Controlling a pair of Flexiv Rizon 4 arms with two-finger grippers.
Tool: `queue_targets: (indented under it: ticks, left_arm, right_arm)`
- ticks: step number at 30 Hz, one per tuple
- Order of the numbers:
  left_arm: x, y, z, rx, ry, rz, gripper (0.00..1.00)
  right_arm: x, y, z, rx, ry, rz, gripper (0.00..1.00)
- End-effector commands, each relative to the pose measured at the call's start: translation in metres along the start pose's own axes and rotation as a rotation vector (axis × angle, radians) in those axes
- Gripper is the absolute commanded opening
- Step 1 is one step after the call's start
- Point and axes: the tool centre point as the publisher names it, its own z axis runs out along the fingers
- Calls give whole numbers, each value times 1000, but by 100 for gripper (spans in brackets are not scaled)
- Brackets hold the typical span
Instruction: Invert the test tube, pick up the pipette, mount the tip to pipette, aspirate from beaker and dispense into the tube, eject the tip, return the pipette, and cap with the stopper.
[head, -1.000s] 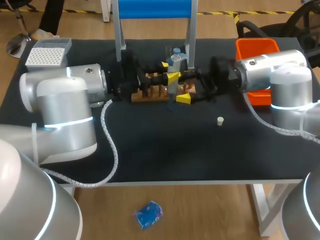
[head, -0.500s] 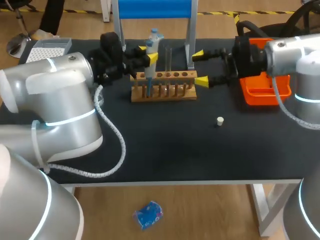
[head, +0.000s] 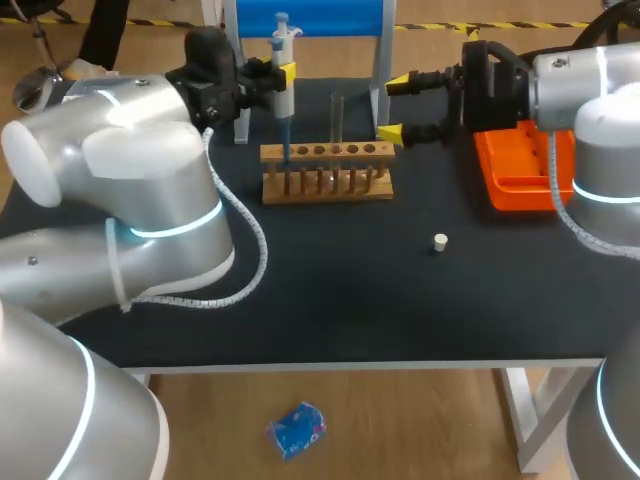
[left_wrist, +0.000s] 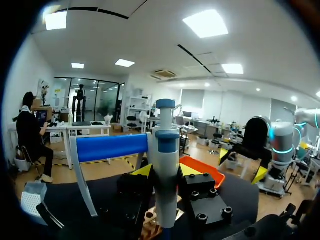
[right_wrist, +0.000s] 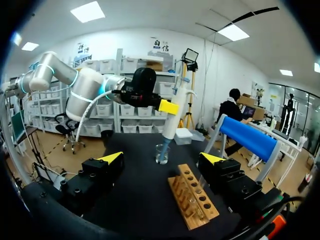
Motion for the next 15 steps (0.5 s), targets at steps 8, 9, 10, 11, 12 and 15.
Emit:
queue_targets:
  ticks: [8,9,10,11,12,15]
  left_arm:
    - [4,2,10,13,-223,-1,0]
    - [4,2,10,13,-223,-1,0]
    - [4,2,10,13,-223,-1,0]
    - [4,2,10,13,-223,-1,0]
    - [4,2,10,13,-223,-1,0]
    - [-9,-2,16,6,-268,-4,0]
  right_arm:
    - [3,0,0,0,-11,-1,100]
    - [3,0,0,0,-11,-1,100]
    - [3,0,0,0,-11,-1,100]
    - [3,0,0,0,-11,-1,100]
    - [-3,-2,3,20,-34,18,100]
    - [-16,-2,11,58,-84,33,100]
